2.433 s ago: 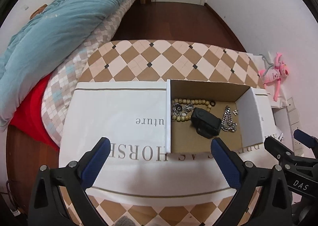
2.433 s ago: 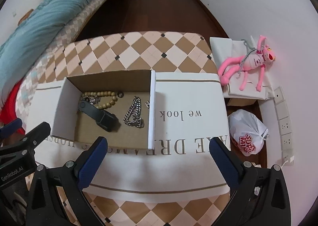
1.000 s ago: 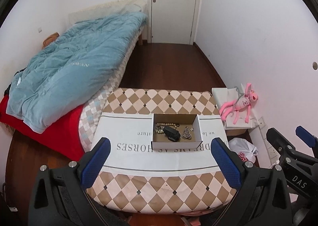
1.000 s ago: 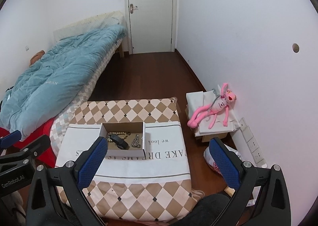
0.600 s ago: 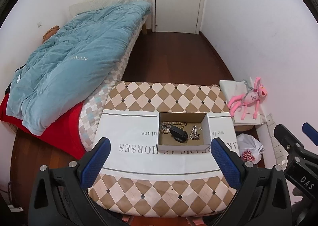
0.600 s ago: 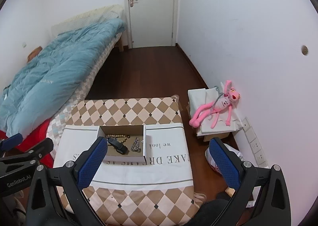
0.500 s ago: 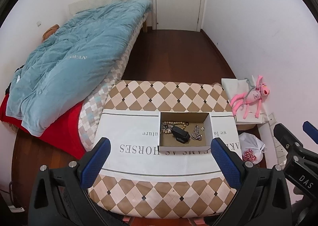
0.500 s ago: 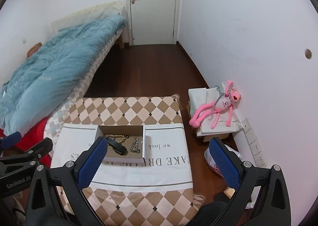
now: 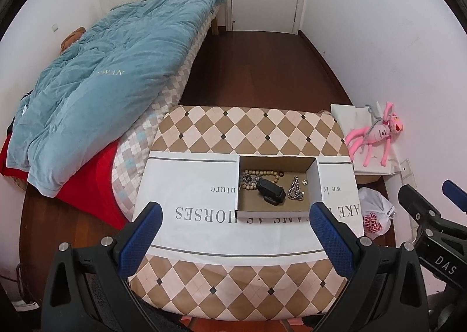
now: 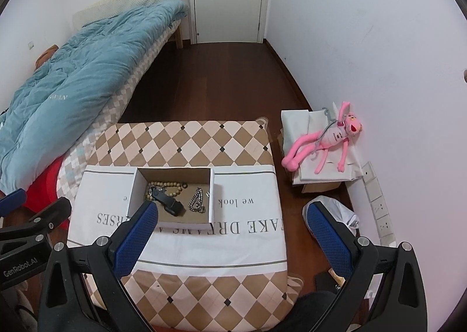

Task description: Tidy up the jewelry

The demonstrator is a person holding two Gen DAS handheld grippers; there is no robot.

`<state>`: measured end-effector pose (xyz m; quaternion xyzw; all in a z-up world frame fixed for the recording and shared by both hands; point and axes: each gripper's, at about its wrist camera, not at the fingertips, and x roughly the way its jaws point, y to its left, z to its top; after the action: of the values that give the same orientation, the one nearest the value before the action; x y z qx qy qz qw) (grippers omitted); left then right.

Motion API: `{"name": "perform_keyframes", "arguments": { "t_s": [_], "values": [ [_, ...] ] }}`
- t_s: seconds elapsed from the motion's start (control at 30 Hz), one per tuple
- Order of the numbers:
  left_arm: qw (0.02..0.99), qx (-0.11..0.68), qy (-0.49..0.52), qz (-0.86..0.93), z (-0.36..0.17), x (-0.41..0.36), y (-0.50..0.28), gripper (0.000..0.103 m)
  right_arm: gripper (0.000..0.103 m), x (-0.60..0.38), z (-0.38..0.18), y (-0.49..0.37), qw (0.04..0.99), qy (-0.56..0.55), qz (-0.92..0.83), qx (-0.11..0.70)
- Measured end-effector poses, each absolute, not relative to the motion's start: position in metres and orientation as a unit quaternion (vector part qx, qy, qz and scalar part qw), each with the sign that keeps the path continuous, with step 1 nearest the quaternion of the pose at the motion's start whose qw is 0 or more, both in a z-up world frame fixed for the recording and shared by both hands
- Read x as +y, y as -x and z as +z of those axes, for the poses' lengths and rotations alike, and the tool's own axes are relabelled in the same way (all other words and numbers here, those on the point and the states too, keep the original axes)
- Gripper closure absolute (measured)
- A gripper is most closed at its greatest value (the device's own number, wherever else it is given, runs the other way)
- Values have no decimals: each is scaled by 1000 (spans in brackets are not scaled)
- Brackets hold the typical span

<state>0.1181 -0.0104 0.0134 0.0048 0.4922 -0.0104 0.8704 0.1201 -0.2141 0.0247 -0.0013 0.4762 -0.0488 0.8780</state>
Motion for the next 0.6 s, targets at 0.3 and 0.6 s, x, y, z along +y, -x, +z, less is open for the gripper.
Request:
{"name": "perform_keyframes", "arguments": {
  "t_s": [0.3,0.6],
  "values": [
    [869,494,-4,-11,12,-10,-118,0,0,-213,21,-119,876,-1,-46,480],
    [866,499,-5,-11,4,-9,-119,0,0,-212,16,-118,872,1,-41,487]
  ]
}}
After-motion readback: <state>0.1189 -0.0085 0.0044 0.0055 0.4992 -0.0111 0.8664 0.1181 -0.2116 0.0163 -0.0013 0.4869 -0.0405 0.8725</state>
